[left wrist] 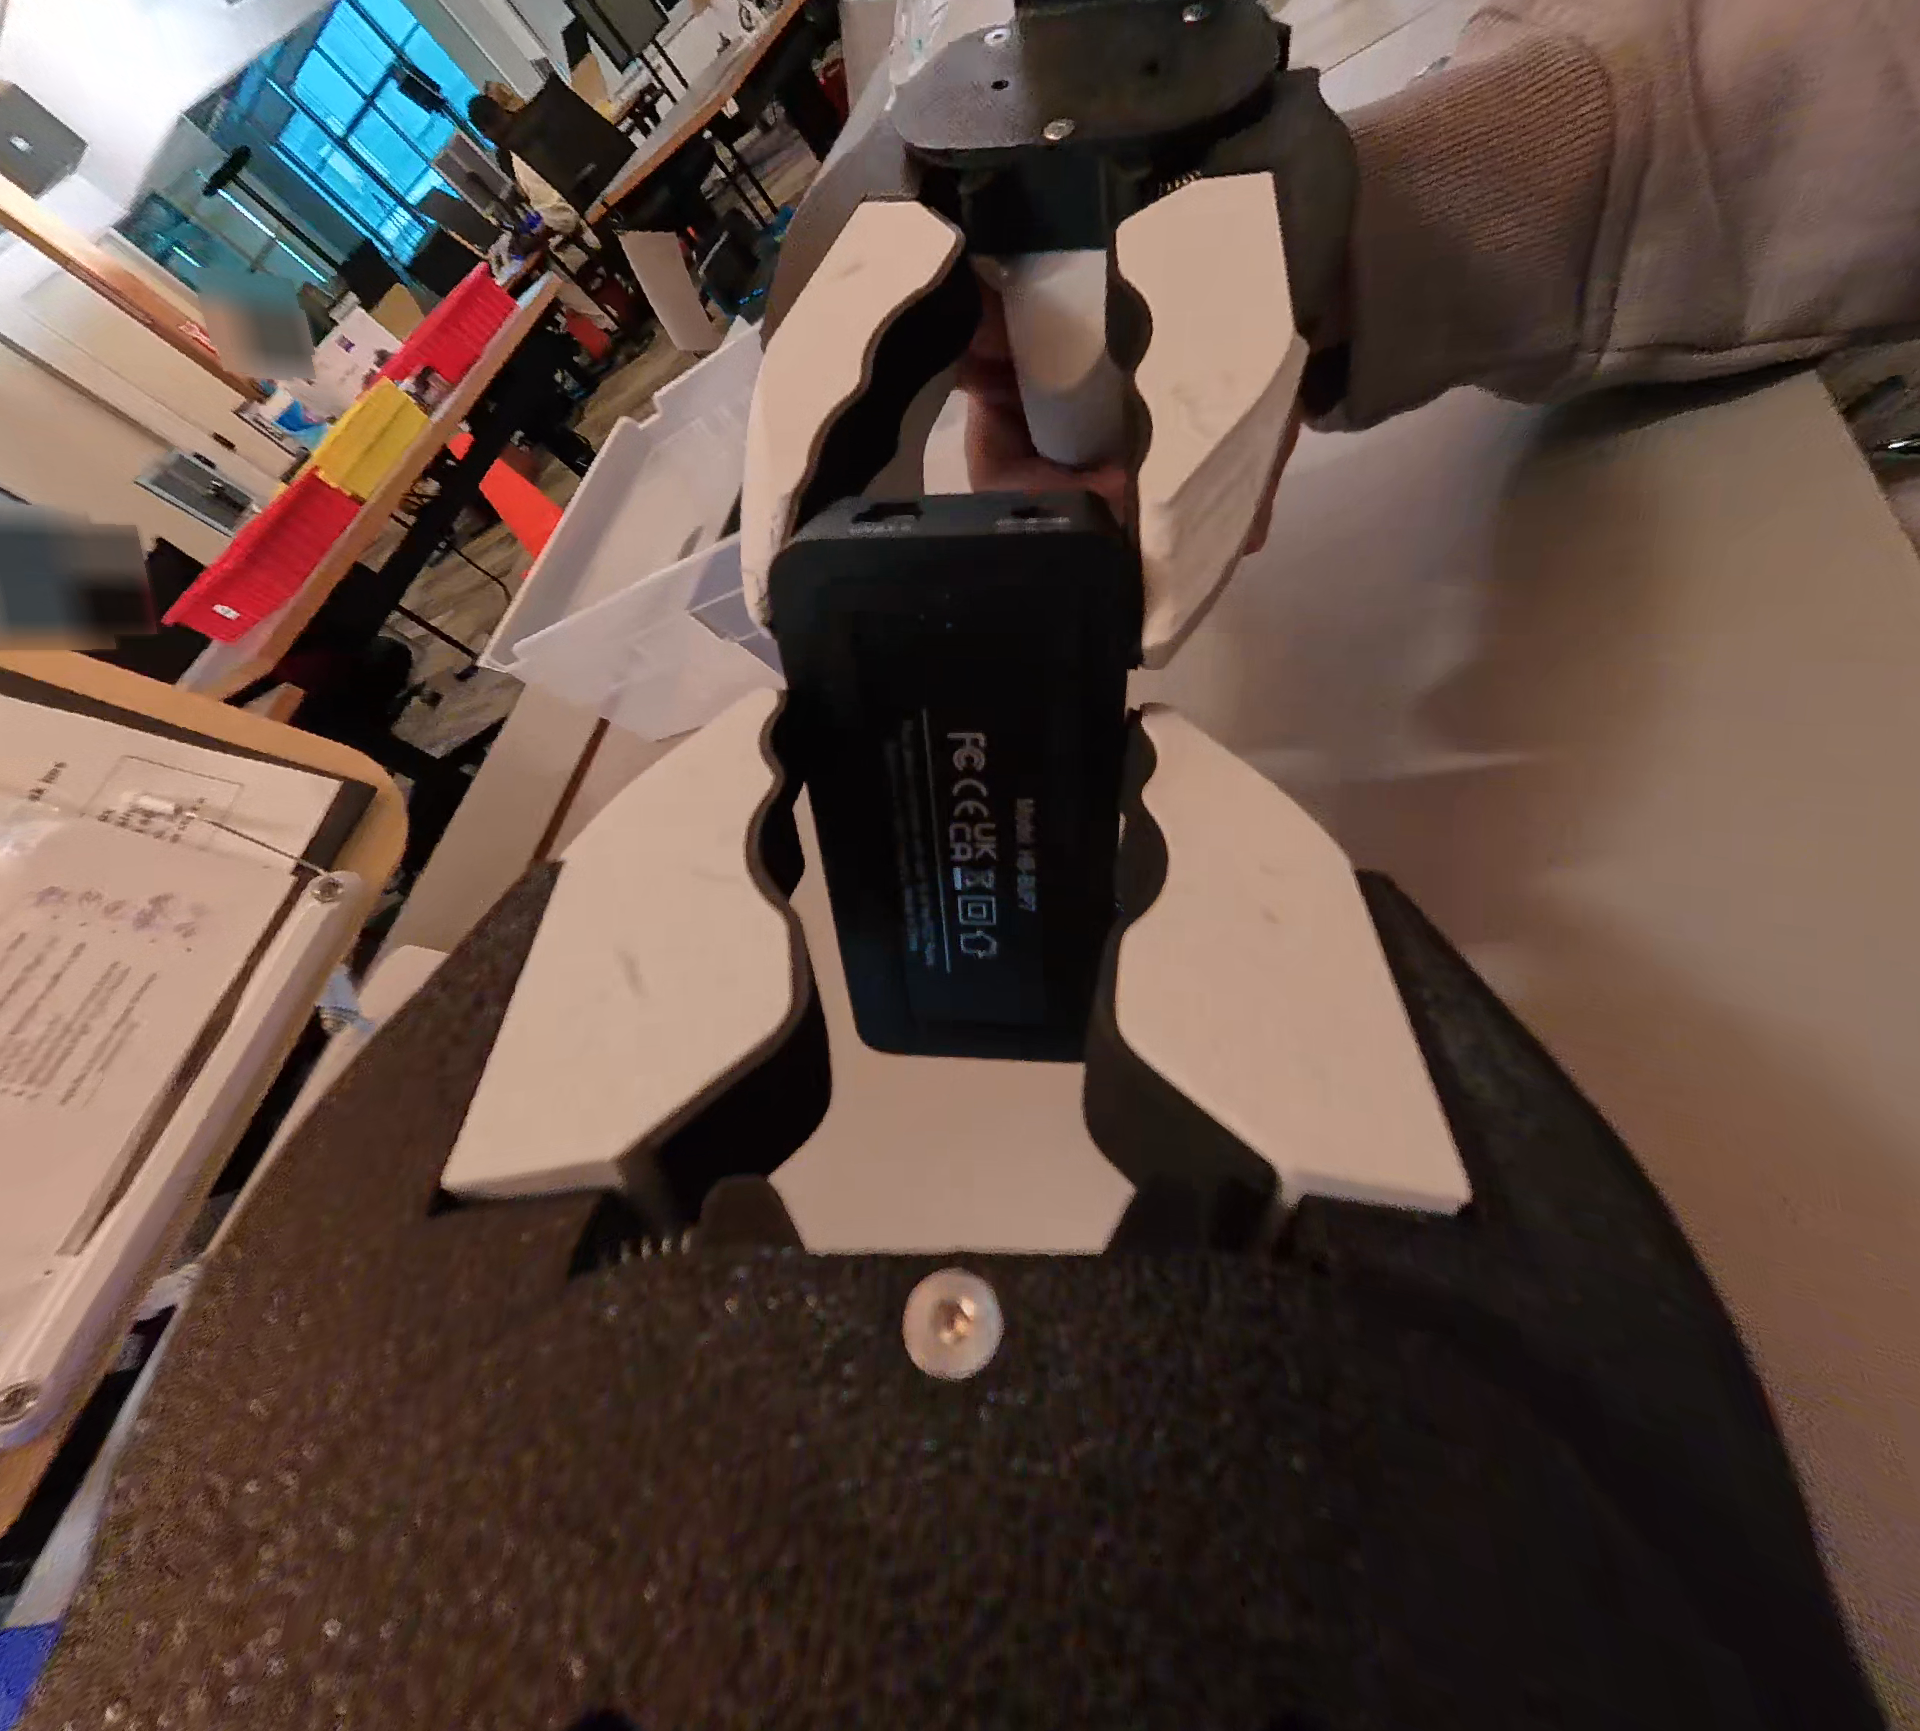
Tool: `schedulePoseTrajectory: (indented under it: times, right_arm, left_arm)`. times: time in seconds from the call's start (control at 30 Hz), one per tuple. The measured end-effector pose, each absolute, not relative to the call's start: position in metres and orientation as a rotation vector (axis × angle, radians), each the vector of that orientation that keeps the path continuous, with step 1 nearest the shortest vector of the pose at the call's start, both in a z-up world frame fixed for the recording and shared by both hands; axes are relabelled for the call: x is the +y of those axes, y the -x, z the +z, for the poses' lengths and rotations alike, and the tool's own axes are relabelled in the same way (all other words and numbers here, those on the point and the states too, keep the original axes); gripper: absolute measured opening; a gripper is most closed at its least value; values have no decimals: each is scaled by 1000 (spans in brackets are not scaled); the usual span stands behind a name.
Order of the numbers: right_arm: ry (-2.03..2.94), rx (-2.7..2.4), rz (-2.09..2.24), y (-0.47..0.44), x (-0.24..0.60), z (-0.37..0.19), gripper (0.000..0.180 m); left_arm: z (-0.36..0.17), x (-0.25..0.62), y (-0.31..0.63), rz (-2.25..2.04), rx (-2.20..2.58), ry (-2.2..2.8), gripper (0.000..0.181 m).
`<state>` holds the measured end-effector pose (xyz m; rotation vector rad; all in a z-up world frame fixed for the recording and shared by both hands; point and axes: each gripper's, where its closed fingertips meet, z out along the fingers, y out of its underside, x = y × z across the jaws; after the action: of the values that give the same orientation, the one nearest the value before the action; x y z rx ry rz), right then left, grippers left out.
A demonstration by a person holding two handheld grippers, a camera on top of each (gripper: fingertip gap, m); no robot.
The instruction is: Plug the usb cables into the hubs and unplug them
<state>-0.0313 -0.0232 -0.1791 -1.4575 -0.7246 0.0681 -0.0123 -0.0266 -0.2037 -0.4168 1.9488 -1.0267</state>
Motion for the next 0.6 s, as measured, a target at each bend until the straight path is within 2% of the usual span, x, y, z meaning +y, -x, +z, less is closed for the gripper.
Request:
schedulePoseTrajectory:
  times: [0.1, 0.3, 0.4, 0.6]
  right_arm:
    - [1462, -700, 17, 28, -23, -169, 56]
    - [1492, -714, 82, 42, -22, -169, 56]
    - [1512, -735, 72, 51, -17, -173, 57]
    - [1564, -741, 56, 48, -14, -181, 56]
  left_arm:
    - [-198, -22, 10, -1040, 1878, 455, 59]
    - [-225, -23, 5, -1037, 1942, 572, 86]
    - [-225, -27, 0, -1014, 1940, 586, 77]
    - [-236, -23, -4, -958, 1977, 615, 74]
